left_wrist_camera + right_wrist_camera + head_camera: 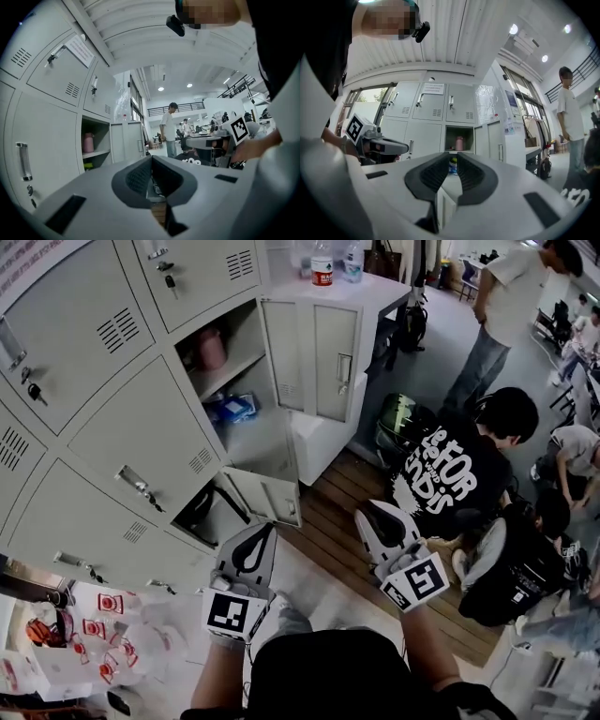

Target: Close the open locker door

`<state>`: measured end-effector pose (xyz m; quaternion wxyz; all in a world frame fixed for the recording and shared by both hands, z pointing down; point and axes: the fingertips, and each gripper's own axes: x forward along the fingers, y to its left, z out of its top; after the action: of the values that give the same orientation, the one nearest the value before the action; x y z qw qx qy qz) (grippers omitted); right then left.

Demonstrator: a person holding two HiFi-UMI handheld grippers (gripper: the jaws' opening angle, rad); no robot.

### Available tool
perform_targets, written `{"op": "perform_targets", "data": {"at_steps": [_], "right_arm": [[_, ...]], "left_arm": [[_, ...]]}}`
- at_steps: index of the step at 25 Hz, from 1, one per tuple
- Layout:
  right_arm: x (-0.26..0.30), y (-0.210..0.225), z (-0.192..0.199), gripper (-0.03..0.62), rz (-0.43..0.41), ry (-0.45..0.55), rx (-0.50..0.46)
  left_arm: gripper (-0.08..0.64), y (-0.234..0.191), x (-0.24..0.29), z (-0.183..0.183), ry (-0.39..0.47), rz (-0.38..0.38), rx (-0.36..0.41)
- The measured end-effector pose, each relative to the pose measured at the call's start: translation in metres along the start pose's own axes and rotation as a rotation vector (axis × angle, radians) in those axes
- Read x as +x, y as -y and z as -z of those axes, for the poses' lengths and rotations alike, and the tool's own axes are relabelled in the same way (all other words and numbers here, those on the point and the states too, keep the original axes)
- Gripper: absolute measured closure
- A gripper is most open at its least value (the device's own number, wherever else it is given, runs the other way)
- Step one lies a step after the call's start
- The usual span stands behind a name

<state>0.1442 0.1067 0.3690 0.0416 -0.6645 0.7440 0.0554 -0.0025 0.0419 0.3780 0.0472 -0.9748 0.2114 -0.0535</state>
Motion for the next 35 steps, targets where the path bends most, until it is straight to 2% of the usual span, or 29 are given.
{"op": "perform_targets", "data": {"at_steps": [2,9,16,19,25,29,35], "right_arm": [[0.024,-0.001,0.000,0.538,0.015,-0.001,-0.015],[0.099,-0.008,0.011,0.538,0.080,-0.002,-0.028],[0.143,-0.004,0.022,0.538,0.152,-0.022,-0.034],[0.154,0.003,0.026,0.538,0.172,-0.033,-0.032],[0.168,0.030,0.032,0.537,0.197,-0.047,-0.026],[0.179,0.058,0.033,0.537,0.204,-0.048,-0.026],[0.193,0.112,0.039,0.537,0.224,-0.054,-0.010]], "left_arm": [[0.537,-0.025,0.008,0.006,-0.019,0.014,-0.001],[0.537,-0.097,0.030,0.004,0.072,0.093,0.013],[0.537,-0.147,0.040,0.008,0.082,0.133,0.002],[0.537,-0.158,0.045,0.009,0.086,0.138,-0.019],[0.537,-0.167,0.059,0.032,0.016,0.139,-0.030],[0.537,-0.171,0.079,0.022,0.031,0.123,-0.017],[0.537,-0.176,0.104,0.020,0.011,0.074,-0.017]]}}
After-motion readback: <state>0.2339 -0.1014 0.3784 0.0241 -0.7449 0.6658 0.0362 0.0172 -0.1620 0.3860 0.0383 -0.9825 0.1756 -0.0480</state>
